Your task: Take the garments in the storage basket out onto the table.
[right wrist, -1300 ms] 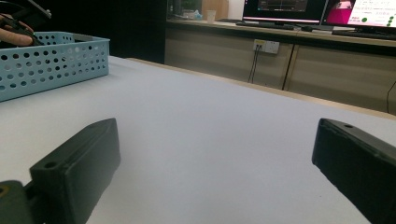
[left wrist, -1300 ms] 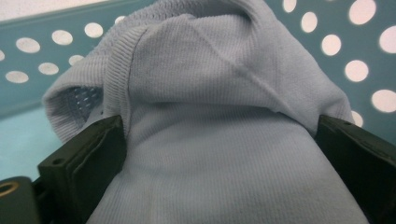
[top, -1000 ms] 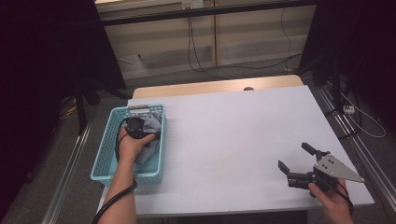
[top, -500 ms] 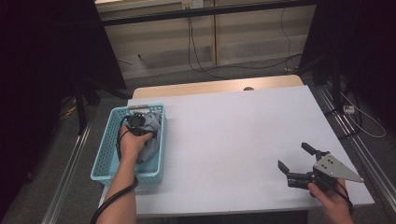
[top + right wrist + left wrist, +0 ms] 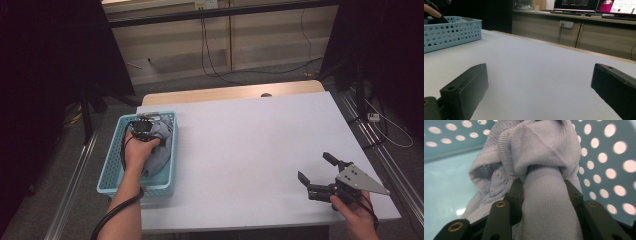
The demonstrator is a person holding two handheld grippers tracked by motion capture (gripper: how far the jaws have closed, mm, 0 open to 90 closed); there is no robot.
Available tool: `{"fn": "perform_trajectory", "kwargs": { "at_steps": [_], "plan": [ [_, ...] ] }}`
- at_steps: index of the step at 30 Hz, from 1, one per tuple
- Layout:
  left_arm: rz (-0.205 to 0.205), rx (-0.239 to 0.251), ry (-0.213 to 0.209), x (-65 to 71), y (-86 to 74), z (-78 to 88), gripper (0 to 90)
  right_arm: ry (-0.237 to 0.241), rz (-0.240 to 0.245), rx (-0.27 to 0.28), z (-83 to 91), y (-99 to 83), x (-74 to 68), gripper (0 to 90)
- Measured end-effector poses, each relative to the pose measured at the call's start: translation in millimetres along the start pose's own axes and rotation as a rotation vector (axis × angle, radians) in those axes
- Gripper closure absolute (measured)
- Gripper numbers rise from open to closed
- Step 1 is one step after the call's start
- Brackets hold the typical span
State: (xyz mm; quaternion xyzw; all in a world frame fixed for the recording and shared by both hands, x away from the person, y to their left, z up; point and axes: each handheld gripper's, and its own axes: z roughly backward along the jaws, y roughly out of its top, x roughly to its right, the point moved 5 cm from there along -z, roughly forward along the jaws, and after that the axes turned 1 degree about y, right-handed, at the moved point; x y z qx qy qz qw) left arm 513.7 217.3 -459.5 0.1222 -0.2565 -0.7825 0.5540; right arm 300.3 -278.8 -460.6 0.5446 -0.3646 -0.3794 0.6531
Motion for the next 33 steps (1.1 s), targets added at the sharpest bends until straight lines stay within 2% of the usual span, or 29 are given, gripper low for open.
{"fn": "perform_trajectory", "kwargs": {
  "at_steps": [5, 8, 13, 16, 21, 25, 33],
  "plan": [
    [0.018, -0.010, -0.013, -1.7, 7.7, 17.8, 59.6, -0.002, -0.001, 0.002, 0.2, 0.5, 0.3, 0.7],
    [0.032, -0.008, -0.038, -0.5, 14.0, 29.8, 59.7, -0.002, -0.001, 0.001, 0.0, 0.3, 0.1, 0.7],
    [0.054, -0.040, -0.059, 2.2, 22.2, 47.7, 59.7, -0.003, -0.001, 0.003, 0.4, 1.0, 0.0, 0.7],
    [0.064, -0.030, -0.063, 4.0, 27.5, 58.7, 59.6, -0.006, 0.000, 0.004, 0.7, 1.2, 0.7, 0.7],
    [0.074, -0.024, -0.046, 3.7, 34.9, 76.2, 59.7, -0.006, -0.002, 0.005, 1.4, 1.7, 1.2, 0.7],
    [0.057, -0.011, -0.065, 9.0, 41.5, 88.8, 59.7, -0.008, -0.003, 0.005, 1.2, 1.5, 2.2, 0.7],
    [0.030, 0.010, -0.108, 27.9, 53.6, 106.5, 59.8, -0.009, -0.006, 0.007, 1.9, 2.0, 1.7, 0.7]
  ]
}}
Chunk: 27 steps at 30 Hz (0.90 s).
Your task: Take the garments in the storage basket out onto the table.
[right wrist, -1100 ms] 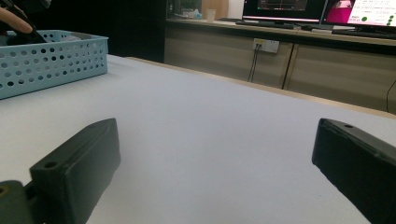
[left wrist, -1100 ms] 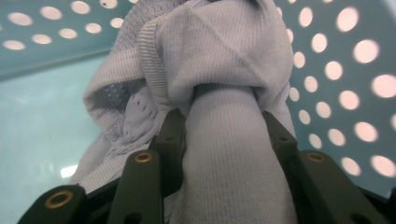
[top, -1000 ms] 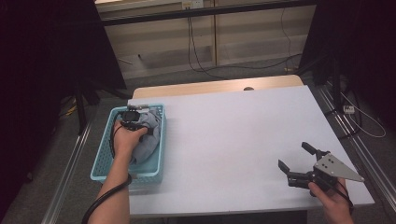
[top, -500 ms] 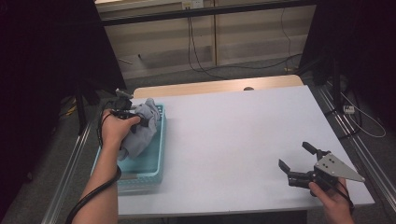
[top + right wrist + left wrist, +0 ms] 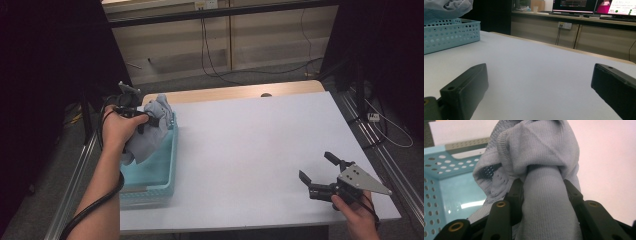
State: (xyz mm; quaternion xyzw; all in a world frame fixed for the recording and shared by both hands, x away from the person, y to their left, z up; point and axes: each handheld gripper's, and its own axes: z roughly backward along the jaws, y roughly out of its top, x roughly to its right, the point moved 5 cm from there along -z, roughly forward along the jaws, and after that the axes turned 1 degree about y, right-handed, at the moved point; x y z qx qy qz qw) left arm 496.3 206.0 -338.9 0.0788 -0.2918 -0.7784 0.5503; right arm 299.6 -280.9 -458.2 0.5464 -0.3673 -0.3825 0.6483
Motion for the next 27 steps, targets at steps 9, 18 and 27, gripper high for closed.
{"fn": "perform_trajectory", "kwargs": {
  "at_steps": [9, 18, 27],
  "plan": [
    [-0.060, -0.007, -0.031, 21.3, 6.3, 9.2, 59.7, 0.006, 0.005, -0.002, -0.5, -0.3, 0.1, 0.7],
    [-0.148, -0.018, -0.079, 51.9, 9.7, 7.3, 59.7, 0.006, 0.002, -0.005, -0.2, -0.7, 0.2, 0.7],
    [-0.190, -0.035, -0.121, 73.4, 12.9, 6.4, 59.8, 0.008, 0.002, -0.005, 0.5, -0.6, 0.5, 0.7]
  ]
}}
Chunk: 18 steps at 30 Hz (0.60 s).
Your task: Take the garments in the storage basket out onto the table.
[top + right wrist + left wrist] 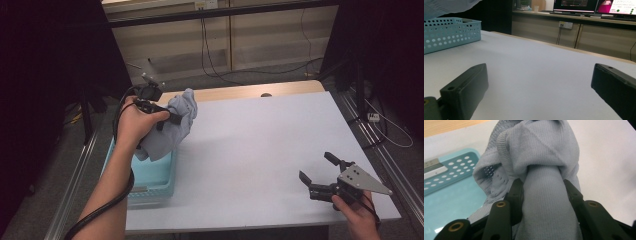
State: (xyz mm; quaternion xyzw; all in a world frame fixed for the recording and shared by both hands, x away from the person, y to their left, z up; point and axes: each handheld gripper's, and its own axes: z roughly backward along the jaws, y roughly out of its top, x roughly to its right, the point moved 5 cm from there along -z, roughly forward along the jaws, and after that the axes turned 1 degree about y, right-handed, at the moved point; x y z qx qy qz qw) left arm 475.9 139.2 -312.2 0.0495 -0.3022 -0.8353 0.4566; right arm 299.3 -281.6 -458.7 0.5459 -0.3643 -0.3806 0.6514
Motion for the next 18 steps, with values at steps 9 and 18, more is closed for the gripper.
{"fn": "perform_trajectory", "kwargs": {
  "at_steps": [9, 18],
  "plan": [
    [-0.027, 0.002, -0.025, 17.1, 3.8, -3.3, 59.8, 0.000, 0.001, 0.000, 0.0, 0.0, -0.3, 0.7],
    [-0.053, 0.011, -0.055, 30.8, 7.3, -5.9, 59.7, 0.002, 0.000, -0.002, -0.3, 0.0, -1.1, 0.7]
  ]
}}
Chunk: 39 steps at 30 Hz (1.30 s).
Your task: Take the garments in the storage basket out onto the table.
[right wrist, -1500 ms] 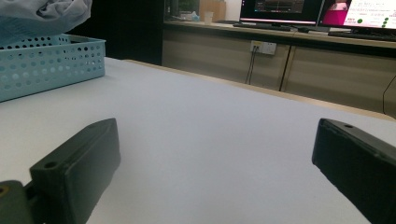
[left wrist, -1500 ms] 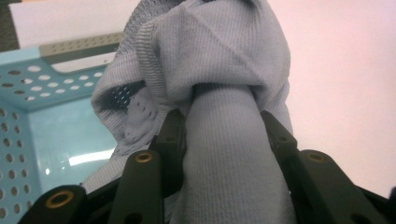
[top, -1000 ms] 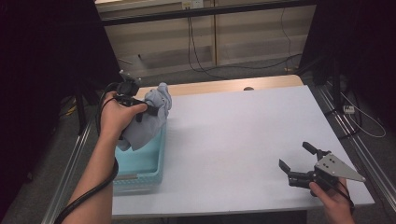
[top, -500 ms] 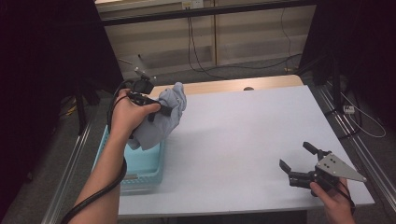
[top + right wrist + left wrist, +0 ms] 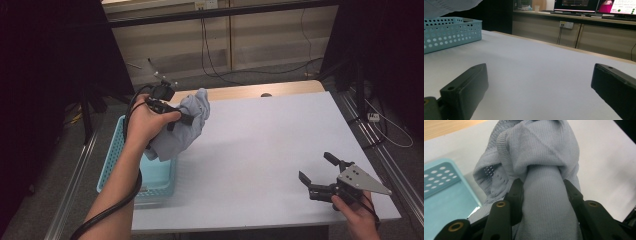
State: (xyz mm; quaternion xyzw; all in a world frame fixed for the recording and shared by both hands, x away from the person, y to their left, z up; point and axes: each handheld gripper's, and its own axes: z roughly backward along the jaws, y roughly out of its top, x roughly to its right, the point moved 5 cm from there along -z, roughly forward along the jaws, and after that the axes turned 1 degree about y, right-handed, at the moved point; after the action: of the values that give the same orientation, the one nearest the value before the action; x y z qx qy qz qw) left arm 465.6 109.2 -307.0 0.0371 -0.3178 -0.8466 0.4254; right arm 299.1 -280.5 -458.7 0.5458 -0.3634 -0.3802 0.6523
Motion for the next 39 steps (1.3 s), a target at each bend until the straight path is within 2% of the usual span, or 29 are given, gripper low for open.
{"fn": "perform_trajectory", "kwargs": {
  "at_steps": [5, 7, 13, 17, 18, 19, 20, 21, 25, 32, 39],
  "plan": [
    [-0.022, -0.004, -0.013, 5.7, 0.7, -5.2, 59.7, 0.000, 0.002, 0.000, 0.1, 0.0, 0.4, 0.7],
    [-0.014, -0.003, -0.016, 8.9, 0.8, -7.3, 59.7, 0.000, 0.003, 0.001, 0.2, 0.1, 0.4, 0.7],
    [-0.022, -0.001, -0.035, 17.4, 2.4, -11.0, 59.7, -0.001, 0.003, 0.004, 0.6, 0.7, 0.9, 0.7],
    [-0.037, 0.008, -0.040, 23.8, 4.6, -12.5, 59.7, -0.003, 0.000, 0.006, 1.0, 1.1, 1.3, 0.7],
    [-0.051, 0.008, -0.043, 24.9, 5.2, -12.8, 59.7, -0.004, 0.001, 0.006, 1.1, 1.1, 1.5, 0.7],
    [-0.045, 0.009, -0.046, 27.1, 5.7, -13.5, 59.7, -0.003, 0.000, 0.008, 1.1, 1.2, 1.6, 0.7],
    [-0.060, 0.008, -0.049, 28.1, 6.3, -13.9, 59.7, -0.003, -0.001, 0.008, 1.2, 1.3, 1.7, 0.7],
    [-0.054, 0.014, -0.053, 30.9, 6.7, -15.3, 59.7, -0.004, -0.001, 0.008, 1.2, 1.4, 1.9, 0.7],
    [-0.072, 0.027, -0.067, 38.7, 8.1, -18.9, 59.6, -0.003, -0.001, 0.008, 1.5, 1.4, 2.0, 0.7],
    [-0.109, 0.013, -0.090, 53.1, 6.9, -30.7, 59.3, -0.003, 0.003, 0.004, 1.2, 1.1, 1.1, 0.7],
    [-0.124, 0.005, -0.103, 61.0, 2.6, -42.5, 59.2, 0.000, 0.000, 0.006, 1.3, 0.9, 1.4, 0.7]
  ]
}}
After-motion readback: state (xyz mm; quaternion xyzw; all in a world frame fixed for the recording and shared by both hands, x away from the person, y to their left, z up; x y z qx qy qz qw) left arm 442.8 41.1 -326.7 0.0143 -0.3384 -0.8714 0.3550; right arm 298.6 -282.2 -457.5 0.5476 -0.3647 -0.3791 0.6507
